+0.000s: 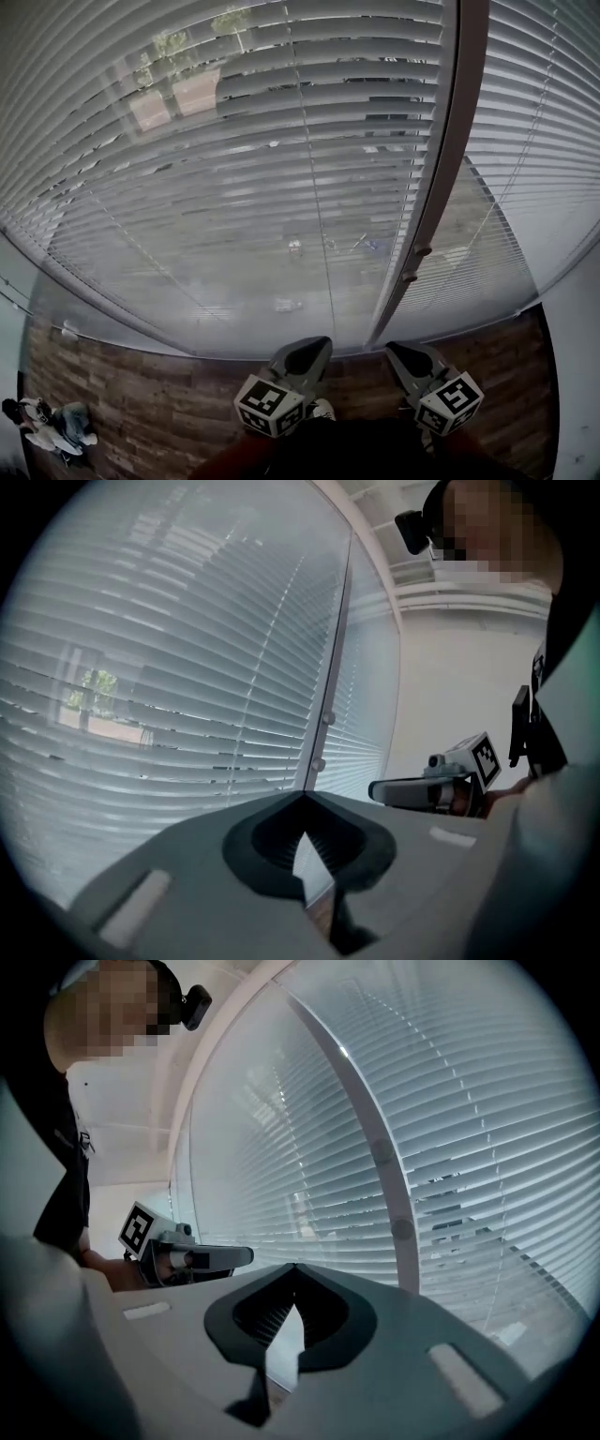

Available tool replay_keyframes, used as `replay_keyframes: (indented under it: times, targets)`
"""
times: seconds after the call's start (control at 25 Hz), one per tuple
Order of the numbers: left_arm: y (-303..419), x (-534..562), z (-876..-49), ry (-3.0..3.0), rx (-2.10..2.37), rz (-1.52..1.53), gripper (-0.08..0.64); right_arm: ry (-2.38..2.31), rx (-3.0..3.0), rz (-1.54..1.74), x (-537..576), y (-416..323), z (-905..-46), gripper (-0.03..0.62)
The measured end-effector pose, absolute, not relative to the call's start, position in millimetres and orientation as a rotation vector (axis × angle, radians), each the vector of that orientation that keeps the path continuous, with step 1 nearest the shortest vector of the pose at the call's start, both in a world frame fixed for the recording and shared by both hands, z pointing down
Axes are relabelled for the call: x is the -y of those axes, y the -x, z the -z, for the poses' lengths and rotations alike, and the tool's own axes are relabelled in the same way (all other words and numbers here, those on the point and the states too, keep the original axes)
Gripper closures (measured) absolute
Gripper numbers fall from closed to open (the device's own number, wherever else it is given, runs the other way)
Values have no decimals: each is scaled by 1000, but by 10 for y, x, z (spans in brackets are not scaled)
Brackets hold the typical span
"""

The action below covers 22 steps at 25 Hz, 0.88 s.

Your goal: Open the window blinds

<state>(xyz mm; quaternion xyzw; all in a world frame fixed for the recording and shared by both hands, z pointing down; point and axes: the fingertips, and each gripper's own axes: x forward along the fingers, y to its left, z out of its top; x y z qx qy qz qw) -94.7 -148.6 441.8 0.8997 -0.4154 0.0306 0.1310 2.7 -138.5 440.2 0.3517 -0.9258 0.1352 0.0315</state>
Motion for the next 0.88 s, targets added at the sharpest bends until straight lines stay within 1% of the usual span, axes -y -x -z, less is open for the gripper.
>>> replay_keyframes:
  times: [0.12, 0.32, 0.6, 0.88]
  targets:
    - [1094, 1559, -4387, -2646, 1146, -97, 558, -1141, 2840, -405, 1431, 145, -4347, 566]
    - [1093, 1690, -4285, -2660, 1081, -86, 558, -1177, 2797, -396, 1438, 201, -4264, 566]
    - [1001, 1847, -4464, -2652, 1102, -72, 558, -1152, 2841, -324, 1602, 133, -4267, 566]
    - [863, 1872, -4345, -2624, 1175, -18, 559, -1120, 2870, -222, 1795, -70, -4034, 566]
